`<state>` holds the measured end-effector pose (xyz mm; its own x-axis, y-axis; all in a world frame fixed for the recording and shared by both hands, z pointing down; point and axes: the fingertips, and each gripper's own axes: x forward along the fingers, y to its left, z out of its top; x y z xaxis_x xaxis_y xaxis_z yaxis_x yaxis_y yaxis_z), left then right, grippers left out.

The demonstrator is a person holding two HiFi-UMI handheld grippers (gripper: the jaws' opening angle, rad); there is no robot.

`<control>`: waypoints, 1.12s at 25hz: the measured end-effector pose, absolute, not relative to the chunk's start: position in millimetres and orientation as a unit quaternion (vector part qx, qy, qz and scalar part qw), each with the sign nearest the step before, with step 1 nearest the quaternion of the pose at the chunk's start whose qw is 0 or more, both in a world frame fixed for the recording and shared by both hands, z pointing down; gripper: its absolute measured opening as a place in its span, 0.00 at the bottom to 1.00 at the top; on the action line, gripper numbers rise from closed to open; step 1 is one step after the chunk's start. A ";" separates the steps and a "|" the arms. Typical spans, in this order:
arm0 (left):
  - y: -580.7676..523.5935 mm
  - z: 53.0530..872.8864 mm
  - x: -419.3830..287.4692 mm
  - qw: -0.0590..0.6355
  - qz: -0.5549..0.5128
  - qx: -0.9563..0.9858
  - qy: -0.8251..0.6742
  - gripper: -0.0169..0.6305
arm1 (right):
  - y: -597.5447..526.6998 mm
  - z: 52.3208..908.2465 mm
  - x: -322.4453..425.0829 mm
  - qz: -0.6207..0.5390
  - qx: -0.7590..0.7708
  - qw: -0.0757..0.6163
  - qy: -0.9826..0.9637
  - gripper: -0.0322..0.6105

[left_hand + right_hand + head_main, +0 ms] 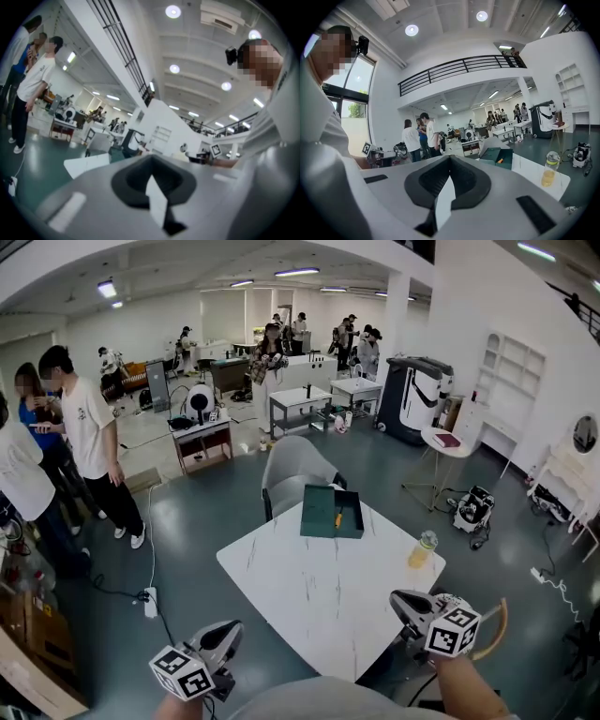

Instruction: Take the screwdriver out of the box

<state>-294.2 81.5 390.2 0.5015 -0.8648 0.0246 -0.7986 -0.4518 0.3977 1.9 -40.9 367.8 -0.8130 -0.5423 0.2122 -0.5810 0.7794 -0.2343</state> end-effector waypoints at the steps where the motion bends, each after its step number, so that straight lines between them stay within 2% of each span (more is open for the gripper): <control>1: 74.2 388.5 -283.5 0.181 -0.091 0.845 -0.494 0.03 | -51.8 369.1 8.7 0.147 0.293 0.064 -0.942 0.06; 9: -19.8 385.0 -190.8 0.202 -0.077 0.830 -0.515 0.03 | -144.3 397.0 71.5 0.158 0.258 0.054 -0.951 0.06; 16: -74.0 401.0 -135.1 0.225 -0.023 0.821 -0.524 0.03 | -194.9 426.0 89.3 0.168 0.224 0.044 -0.959 0.06; 21: -92.8 411.4 -131.1 0.236 0.003 0.818 -0.525 0.03 | -217.3 437.6 80.6 0.171 0.210 0.038 -0.962 0.06; 28: -126.8 450.9 -157.0 0.254 0.042 0.831 -0.494 0.03 | -242.9 457.2 52.4 0.166 0.231 0.063 -0.957 0.06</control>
